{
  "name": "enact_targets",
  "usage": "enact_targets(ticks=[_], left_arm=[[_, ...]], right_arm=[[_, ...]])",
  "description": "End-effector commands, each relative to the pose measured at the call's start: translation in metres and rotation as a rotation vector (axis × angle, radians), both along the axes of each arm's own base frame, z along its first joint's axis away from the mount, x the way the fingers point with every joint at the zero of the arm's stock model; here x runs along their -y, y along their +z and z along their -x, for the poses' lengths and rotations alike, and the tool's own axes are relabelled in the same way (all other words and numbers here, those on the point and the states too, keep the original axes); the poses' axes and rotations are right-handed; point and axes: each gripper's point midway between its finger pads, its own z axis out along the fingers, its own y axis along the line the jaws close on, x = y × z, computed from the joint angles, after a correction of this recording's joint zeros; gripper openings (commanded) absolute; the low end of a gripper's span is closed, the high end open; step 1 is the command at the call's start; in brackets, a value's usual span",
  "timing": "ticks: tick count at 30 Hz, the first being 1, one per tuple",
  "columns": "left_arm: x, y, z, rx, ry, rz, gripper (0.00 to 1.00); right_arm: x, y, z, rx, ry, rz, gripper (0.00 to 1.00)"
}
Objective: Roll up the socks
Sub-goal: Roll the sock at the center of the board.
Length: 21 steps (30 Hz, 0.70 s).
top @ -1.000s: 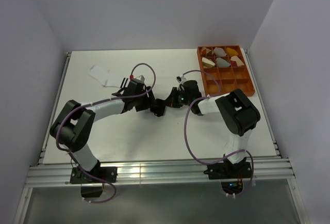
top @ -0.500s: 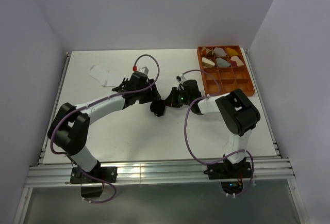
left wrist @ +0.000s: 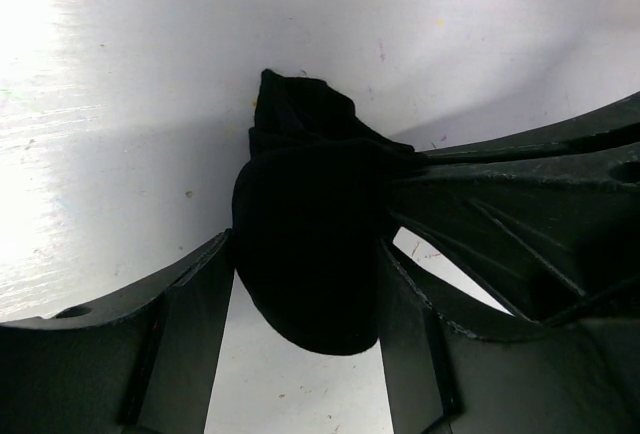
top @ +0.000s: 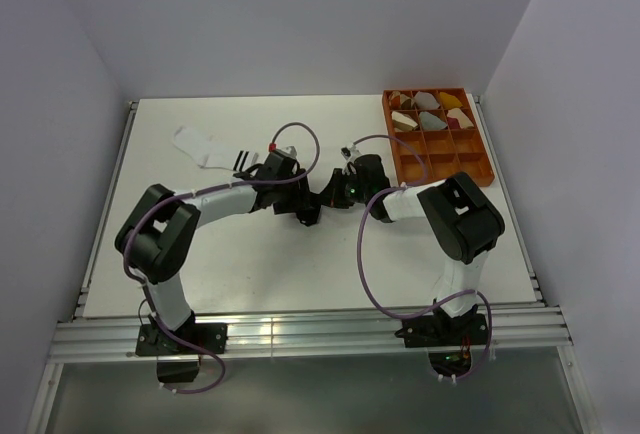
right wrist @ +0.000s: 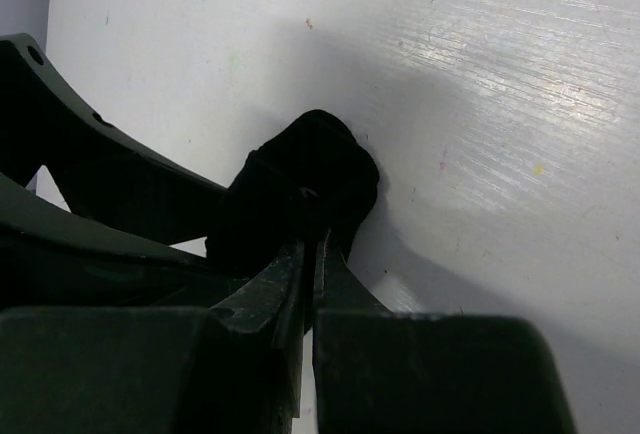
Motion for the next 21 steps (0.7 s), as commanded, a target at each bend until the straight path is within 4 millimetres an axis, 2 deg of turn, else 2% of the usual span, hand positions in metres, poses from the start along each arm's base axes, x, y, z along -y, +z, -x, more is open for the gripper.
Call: enact_targets(ticks=[1,9,17,18,21], left_arm=[[0.013,0.002,0.000,0.009,-0.035,0.047,0.61],[0.019,-0.009,0.005,-0.018,-0.054,0.056,0.60],[0.017,-0.033,0.020,-0.072,-0.066,0.067,0.62],[0.016,-0.034,0.021,-0.074,-0.067,0.067,0.62],[0.015,-0.041,0.026,-0.089,-0.073,0.071,0.52]], right_arm=[[-0.004,-0.006,-0.002,0.005,0.010,0.027,0.00],[-0.005,-0.006,-0.001,0.002,0.009,0.025,0.00],[-0.009,-0.007,0.000,-0.021,0.006,0.001,0.01],[-0.009,-0.006,0.000,-0.020,0.006,-0.003,0.02],[-0.011,0.000,-0.001,-0.019,0.006,-0.015,0.08]])
